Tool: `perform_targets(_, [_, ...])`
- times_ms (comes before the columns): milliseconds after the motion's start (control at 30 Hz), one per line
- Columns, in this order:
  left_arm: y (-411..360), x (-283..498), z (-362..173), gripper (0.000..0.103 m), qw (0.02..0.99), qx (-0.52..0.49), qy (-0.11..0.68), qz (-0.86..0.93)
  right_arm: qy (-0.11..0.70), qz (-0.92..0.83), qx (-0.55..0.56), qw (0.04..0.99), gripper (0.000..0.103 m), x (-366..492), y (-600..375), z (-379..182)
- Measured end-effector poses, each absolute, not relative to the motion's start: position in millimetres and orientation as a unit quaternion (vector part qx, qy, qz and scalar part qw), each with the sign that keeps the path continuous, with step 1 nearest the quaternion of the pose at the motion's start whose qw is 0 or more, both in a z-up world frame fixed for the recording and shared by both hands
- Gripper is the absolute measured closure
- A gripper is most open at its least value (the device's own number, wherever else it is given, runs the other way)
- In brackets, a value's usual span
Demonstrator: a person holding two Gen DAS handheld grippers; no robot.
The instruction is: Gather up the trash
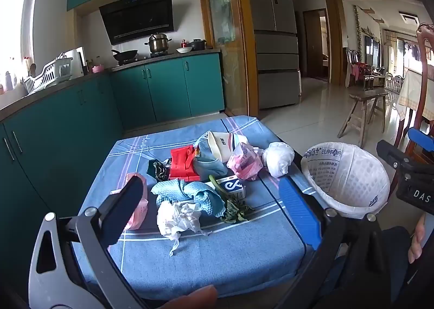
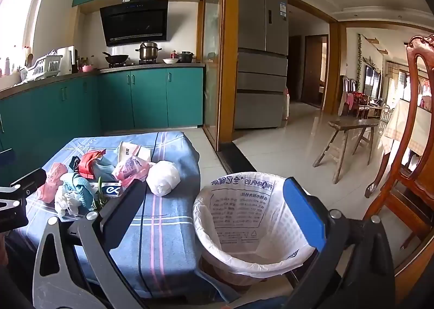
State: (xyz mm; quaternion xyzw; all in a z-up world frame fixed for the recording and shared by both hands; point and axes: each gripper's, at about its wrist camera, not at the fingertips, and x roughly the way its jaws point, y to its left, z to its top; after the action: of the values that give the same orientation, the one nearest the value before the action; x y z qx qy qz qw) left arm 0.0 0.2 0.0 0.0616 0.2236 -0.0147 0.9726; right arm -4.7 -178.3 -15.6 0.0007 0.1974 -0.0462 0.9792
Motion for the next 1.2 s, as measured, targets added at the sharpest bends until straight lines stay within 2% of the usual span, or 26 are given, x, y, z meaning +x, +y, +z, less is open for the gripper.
perform_targets(1200, [3.9,-2.0,-3.1,0.003,0.972,0.058,0.228,-0.011,0.200,-0.047,-0.005,0.979,0.003,-3.6,-168.5,-18.3])
